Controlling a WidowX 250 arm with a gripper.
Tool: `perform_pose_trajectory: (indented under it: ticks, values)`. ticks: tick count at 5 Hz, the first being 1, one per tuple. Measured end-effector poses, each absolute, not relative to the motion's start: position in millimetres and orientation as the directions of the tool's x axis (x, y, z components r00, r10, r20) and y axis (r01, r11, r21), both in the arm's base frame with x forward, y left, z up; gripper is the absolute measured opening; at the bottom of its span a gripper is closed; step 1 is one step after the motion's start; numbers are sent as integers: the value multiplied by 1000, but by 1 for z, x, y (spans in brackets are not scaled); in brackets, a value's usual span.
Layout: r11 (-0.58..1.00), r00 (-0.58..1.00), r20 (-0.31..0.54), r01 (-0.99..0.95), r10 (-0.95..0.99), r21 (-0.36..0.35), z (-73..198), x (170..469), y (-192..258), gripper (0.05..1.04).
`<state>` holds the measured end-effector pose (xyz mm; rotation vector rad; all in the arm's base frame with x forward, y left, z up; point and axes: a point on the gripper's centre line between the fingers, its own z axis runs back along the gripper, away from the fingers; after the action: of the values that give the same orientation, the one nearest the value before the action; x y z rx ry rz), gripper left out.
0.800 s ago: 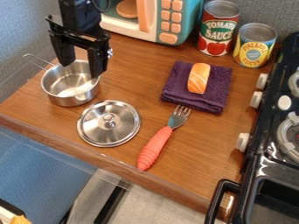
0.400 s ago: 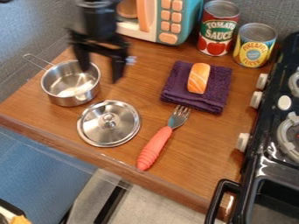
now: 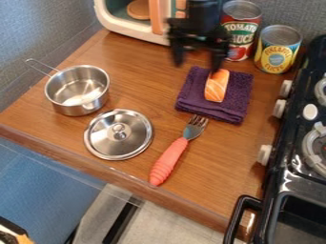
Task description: Move the sushi in the left side of the table
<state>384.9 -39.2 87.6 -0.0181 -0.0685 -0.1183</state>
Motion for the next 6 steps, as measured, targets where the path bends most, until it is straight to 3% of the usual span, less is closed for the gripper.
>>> perform_pose_trajectory:
  ticks: [1, 2, 4, 5, 6]
  values:
    - [996, 993, 84, 85, -85, 5, 84, 412, -75, 1001]
    - [998, 997, 41, 56, -57, 26, 61, 425, -83, 1001]
    - [996, 999, 7, 42, -43, 79, 42, 412, -75, 1000]
    - [998, 994, 102, 40, -45, 58, 79, 411, -75, 1000]
    - [998, 990, 137, 29, -36, 50, 95, 400, -73, 1000]
